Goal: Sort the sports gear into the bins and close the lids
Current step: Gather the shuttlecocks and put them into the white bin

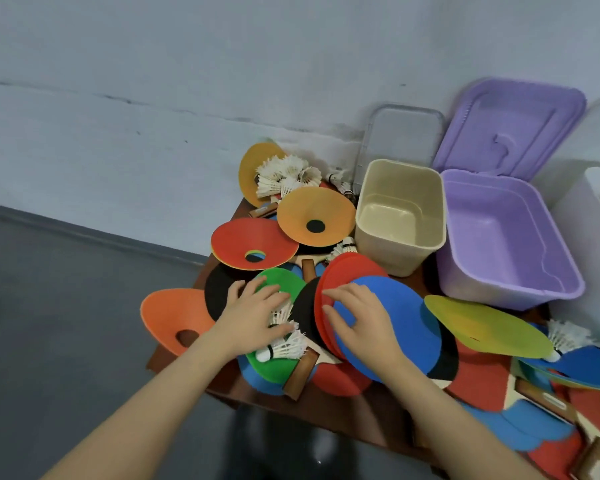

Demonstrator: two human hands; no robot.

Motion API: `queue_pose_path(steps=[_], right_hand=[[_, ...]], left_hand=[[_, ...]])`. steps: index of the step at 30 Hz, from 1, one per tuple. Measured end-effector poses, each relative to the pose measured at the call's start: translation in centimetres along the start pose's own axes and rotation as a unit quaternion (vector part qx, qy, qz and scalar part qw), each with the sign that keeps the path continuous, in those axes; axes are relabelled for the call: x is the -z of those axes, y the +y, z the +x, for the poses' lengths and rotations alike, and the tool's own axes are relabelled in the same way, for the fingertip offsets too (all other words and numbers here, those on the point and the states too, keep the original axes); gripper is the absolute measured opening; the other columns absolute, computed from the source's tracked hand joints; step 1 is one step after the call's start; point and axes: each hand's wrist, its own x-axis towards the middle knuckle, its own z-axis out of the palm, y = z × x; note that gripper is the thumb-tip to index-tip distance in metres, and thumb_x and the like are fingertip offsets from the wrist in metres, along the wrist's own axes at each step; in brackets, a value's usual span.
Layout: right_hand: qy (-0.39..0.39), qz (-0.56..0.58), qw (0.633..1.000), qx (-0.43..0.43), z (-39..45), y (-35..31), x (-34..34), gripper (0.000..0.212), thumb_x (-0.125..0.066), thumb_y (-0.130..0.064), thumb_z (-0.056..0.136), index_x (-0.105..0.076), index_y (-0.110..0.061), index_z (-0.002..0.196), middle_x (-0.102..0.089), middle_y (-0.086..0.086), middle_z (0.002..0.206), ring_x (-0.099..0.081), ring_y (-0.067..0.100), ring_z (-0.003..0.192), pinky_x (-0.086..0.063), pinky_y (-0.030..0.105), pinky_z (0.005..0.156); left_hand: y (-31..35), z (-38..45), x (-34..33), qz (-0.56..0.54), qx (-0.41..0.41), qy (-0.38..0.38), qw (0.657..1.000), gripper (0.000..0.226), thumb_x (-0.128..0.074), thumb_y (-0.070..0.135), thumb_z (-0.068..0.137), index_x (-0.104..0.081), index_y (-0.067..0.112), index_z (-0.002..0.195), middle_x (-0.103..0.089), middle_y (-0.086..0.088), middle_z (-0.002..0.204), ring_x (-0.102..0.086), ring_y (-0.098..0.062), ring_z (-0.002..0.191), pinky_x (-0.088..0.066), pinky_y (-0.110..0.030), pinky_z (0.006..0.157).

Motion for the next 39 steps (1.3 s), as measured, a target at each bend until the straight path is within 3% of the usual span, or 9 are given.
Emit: queue_pose_path(steps=[6,9,12,16,20,26,29,32,39], right_hand=[[0.058,-0.003,0.998,-0.028,-1.5,-2.5,-2.7,0.028,-0.052,-0.031,0.089,-0.066,-0.014,0.105,-0.062,-0.002,0.097,-0.057,0.017,0.089,-0.049,0.036,0.075],[0.093,-0.004,0.995,-0.035,-2.5,-4.1,-3.6,0.027,-0.054,-0.027,0.089,-0.067,-0.011,0.105,-0.061,0.000,0.098,-0.057,0.015,0.091,-0.049,0.033,0.075],[0.099,0.000,0.994,-0.045,-3.4,-4.9,-4.3,0.025,-0.054,-0.025,0.089,-0.067,-0.010,0.105,-0.060,0.000,0.098,-0.058,0.015,0.091,-0.050,0.031,0.075],[0.020,0.036,0.996,-0.074,-4.2,-5.2,-6.0,0.026,-0.054,-0.026,0.089,-0.065,-0.012,0.109,-0.056,-0.005,0.102,-0.055,0.009,0.097,-0.049,0.029,0.080],[-0.108,0.010,0.992,-0.059,-4.1,-5.0,-8.3,0.032,-0.062,-0.020,0.087,-0.062,-0.015,0.118,-0.052,-0.002,0.116,-0.043,0.012,0.109,-0.033,0.019,0.094],[-0.151,-0.035,0.987,-0.046,-3.4,-4.5,-9.7,0.029,-0.062,-0.019,0.088,-0.063,-0.012,0.116,-0.051,0.005,0.126,-0.038,0.023,0.118,-0.028,0.027,0.100],[-0.113,-0.028,0.993,-0.027,-2.8,-5.0,-9.4,0.028,-0.053,-0.027,0.092,-0.062,-0.011,0.114,-0.053,0.005,0.123,-0.041,0.019,0.116,-0.037,0.033,0.099],[-0.040,-0.001,0.999,-0.003,-1.8,-6.4,-8.2,0.033,-0.045,-0.037,0.094,-0.058,-0.014,0.114,-0.054,-0.001,0.119,-0.043,0.012,0.113,-0.034,0.025,0.099],[0.041,0.014,0.999,0.033,0.7,-6.3,-3.8,0.022,-0.054,-0.022,0.093,-0.059,-0.014,0.113,-0.062,-0.004,0.115,-0.055,0.014,0.111,-0.044,0.036,0.092]], left_hand=[[-2.2,0.0,-0.2,0.055,-0.086,-0.032,0.994,0.091,-0.043,0.079,0.066,-0.031,0.030,0.142,-0.034,-0.004,0.144,-0.019,-0.023,0.139,-0.002,-0.046,0.110],[-2.5,-0.3,-0.3,0.008,-0.107,0.028,0.994,0.080,-0.058,0.065,0.073,-0.035,0.028,0.141,-0.038,-0.004,0.135,-0.031,-0.020,0.129,-0.003,-0.036,0.104],[-2.9,-0.6,0.0,-0.054,-0.100,0.107,0.988,0.078,-0.063,0.058,0.074,-0.037,0.028,0.141,-0.035,-0.005,0.141,-0.023,-0.017,0.129,-0.006,-0.035,0.105],[-3.8,-1.1,0.6,-0.115,-0.086,0.171,0.975,0.076,-0.062,0.054,0.070,-0.042,0.027,0.138,-0.034,-0.007,0.145,-0.029,-0.024,0.131,-0.015,-0.040,0.106],[-4.0,-1.5,1.5,-0.158,-0.051,0.202,0.965,0.074,-0.064,0.051,0.071,-0.043,0.026,0.138,-0.032,-0.004,0.148,-0.028,-0.021,0.133,-0.015,-0.037,0.106],[-4.7,-2.1,2.2,-0.157,-0.025,0.218,0.963,0.073,-0.069,0.048,0.076,-0.041,0.027,0.139,-0.027,-0.003,0.150,-0.021,-0.015,0.135,-0.005,-0.026,0.104],[-5.2,-2.3,2.3,-0.148,-0.011,0.223,0.963,0.073,-0.062,0.056,0.074,-0.041,0.027,0.138,-0.029,-0.004,0.150,-0.023,-0.016,0.135,-0.004,-0.023,0.101],[-5.6,-2.2,2.9,-0.148,0.010,0.245,0.958,0.074,-0.057,0.058,0.072,-0.043,0.025,0.137,-0.033,-0.006,0.148,-0.029,-0.019,0.135,-0.010,-0.028,0.103],[-3.6,-0.5,5.9,-0.167,0.003,0.280,0.945,0.079,-0.048,0.068,0.068,-0.046,0.026,0.135,-0.036,-0.005,0.146,-0.026,-0.014,0.131,-0.012,-0.027,0.099]])
